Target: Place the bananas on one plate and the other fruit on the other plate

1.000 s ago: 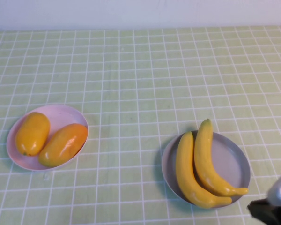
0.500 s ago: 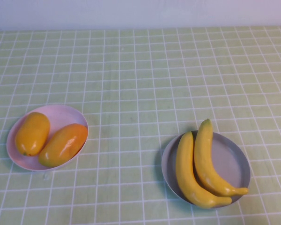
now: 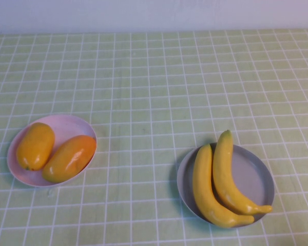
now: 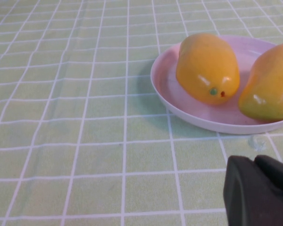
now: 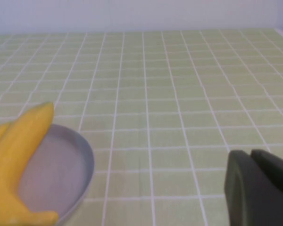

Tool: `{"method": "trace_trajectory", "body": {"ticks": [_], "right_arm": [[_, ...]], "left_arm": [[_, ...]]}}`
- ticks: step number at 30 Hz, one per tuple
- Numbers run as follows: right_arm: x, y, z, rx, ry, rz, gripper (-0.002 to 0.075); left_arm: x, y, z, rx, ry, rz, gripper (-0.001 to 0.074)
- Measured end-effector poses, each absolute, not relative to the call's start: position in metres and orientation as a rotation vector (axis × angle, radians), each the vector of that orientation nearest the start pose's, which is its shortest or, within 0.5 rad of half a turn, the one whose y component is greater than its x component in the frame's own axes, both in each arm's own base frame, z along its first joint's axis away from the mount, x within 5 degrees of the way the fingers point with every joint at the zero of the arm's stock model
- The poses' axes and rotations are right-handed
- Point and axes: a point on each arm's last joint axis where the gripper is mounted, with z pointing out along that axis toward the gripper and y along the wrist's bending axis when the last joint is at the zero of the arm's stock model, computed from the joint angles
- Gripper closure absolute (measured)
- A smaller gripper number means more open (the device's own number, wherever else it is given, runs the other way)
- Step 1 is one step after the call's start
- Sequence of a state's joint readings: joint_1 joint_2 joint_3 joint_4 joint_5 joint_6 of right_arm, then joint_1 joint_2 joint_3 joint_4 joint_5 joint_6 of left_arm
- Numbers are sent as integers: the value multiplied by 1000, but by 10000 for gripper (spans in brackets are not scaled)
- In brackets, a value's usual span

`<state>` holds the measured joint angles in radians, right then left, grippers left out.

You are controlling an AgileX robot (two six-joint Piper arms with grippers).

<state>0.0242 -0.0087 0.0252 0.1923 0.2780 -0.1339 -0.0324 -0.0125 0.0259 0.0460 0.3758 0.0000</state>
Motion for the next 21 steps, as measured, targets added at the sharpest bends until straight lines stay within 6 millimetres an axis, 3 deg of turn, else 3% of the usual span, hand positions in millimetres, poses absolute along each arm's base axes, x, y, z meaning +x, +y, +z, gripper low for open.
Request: {"method": "trace_trajectory", "body": {"ticks": [5,21], "right_arm": [[53,7,174,-22,1850,108,741],[53,7,173,-23,1856,109,741]], "left_arm": [[52,0,171,59,1872,23,735],[52,0,171,59,1872,23,735]]}}
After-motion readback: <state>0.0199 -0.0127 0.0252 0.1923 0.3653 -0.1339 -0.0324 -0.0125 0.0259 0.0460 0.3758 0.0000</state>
